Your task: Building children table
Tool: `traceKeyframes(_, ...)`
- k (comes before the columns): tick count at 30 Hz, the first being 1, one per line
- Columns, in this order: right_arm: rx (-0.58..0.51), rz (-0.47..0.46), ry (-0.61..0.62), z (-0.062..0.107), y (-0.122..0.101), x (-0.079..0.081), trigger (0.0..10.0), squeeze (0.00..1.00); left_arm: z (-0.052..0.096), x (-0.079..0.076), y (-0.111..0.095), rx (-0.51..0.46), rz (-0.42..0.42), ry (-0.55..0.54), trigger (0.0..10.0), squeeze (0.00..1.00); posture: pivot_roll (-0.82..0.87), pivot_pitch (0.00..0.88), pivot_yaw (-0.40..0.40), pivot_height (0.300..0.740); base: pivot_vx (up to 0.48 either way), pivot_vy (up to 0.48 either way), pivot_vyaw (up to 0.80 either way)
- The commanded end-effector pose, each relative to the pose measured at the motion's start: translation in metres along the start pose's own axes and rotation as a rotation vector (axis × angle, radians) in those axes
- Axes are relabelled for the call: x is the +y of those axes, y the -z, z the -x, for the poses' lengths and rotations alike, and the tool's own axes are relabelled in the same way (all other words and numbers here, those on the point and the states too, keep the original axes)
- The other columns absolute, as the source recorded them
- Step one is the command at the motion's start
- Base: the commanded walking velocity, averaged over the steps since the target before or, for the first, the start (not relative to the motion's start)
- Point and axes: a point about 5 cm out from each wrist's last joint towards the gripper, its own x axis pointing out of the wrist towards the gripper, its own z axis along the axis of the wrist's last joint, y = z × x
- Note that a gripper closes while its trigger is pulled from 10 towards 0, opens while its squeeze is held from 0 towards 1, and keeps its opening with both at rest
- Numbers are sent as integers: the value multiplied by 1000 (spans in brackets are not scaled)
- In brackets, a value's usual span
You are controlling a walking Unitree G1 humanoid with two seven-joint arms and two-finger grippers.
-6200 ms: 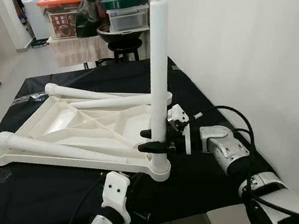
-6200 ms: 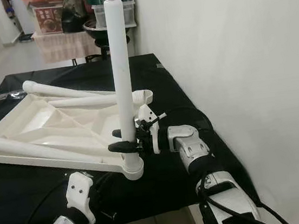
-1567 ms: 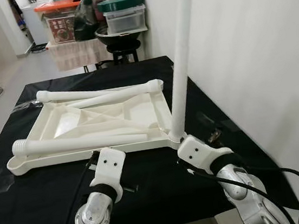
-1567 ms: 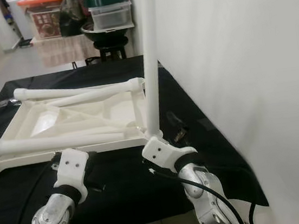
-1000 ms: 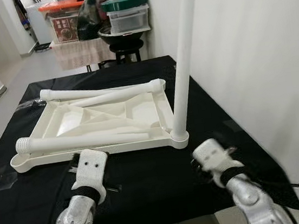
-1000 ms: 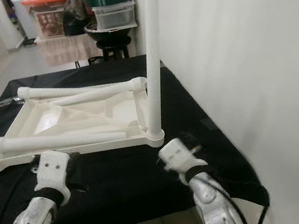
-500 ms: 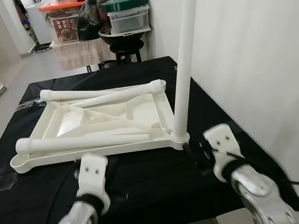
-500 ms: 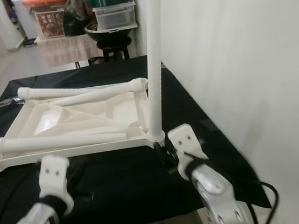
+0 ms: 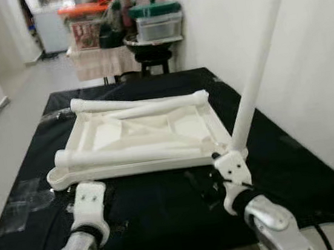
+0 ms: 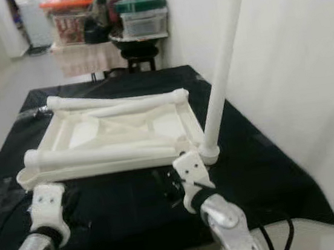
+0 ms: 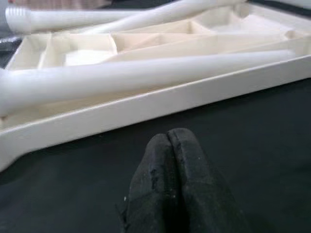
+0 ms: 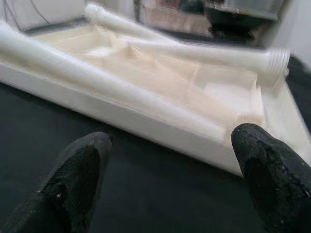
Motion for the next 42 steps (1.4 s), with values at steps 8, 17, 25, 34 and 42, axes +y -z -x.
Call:
traceKeyframes(8,-66,-5,17,-10,-5,-1,10000,0,-5,-3,3,2,-30,33,10000,0,-58,0,-24,740,0,465,0)
traceKeyframes(17,-105,-26,60,-19,-8,-7,10000,0,-11,-7,-5,-46,-57,64,10000,0,-66,0,-19,740,0,465,0)
traceKeyframes(25,-151,-23,80,-33,-16,-8,10000,0,-20,-20,-20,-144,-138,154,10000,0,-67,0,-7,740,0,216,0)
traceKeyframes(34,-170,-18,78,-40,-18,-7,10000,0,-26,-25,-20,-152,-107,221,10000,0,-80,2,10,740,0,0,0)
traceKeyframes(42,-186,-2,80,-47,-21,-7,10000,0,-29,-25,-20,-166,-102,240,10000,0,-81,6,10,740,0,0,0)
